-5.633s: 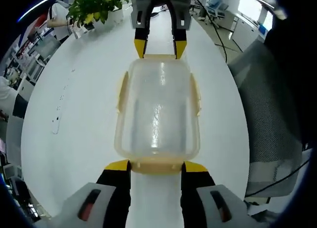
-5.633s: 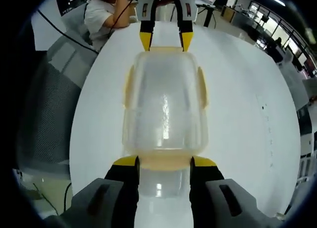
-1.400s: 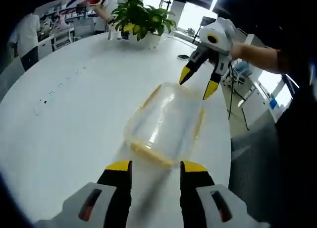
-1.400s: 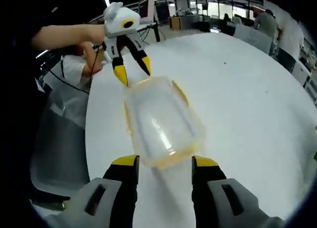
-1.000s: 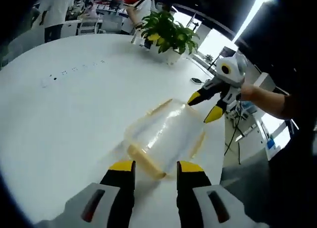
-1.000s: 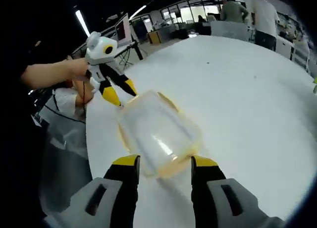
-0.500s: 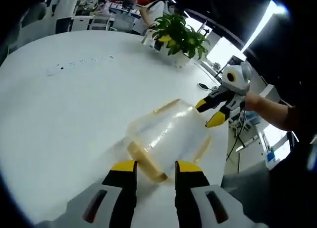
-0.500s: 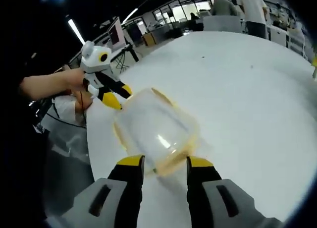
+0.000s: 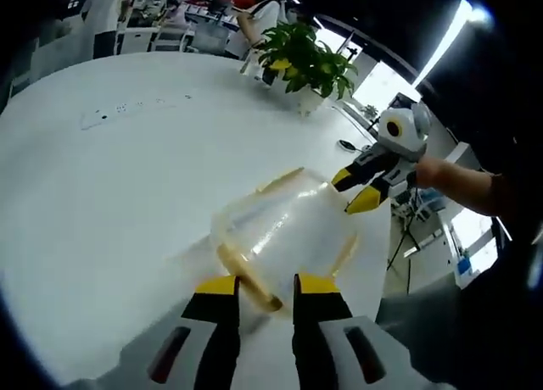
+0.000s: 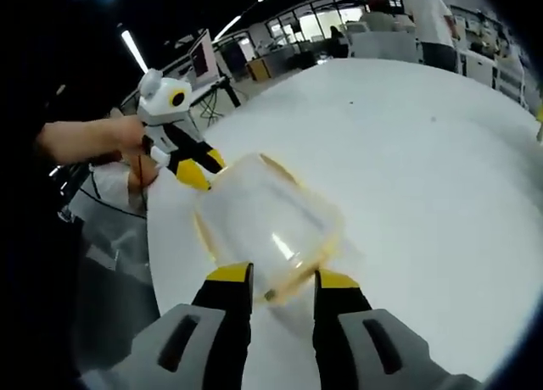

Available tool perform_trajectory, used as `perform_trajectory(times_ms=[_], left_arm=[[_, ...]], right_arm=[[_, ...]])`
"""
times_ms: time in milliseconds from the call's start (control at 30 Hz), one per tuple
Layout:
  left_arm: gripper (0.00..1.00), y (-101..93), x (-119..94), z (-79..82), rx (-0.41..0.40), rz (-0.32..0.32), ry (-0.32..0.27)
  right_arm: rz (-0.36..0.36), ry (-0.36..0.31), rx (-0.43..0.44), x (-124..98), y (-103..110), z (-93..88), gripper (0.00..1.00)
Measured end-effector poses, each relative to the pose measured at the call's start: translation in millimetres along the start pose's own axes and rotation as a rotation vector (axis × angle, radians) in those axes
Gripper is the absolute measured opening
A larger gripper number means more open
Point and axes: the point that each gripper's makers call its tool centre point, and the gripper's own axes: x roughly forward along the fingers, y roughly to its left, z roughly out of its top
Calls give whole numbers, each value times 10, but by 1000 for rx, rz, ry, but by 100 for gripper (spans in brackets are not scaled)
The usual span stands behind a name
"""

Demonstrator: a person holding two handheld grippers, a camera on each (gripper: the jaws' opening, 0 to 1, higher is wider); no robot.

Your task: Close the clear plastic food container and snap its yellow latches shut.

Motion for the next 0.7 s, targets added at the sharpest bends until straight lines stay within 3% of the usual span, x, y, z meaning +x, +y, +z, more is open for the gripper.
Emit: perform_trajectory(times_ms=[200,700], left_arm=[[17,-23,-13,-13,-30,22,-29],[19,-38,-21,-18,-35,44,-8]], right_arm=[[-1,25,12,-45,21,-38,25],[-22,87,16,11,61,-111,27]])
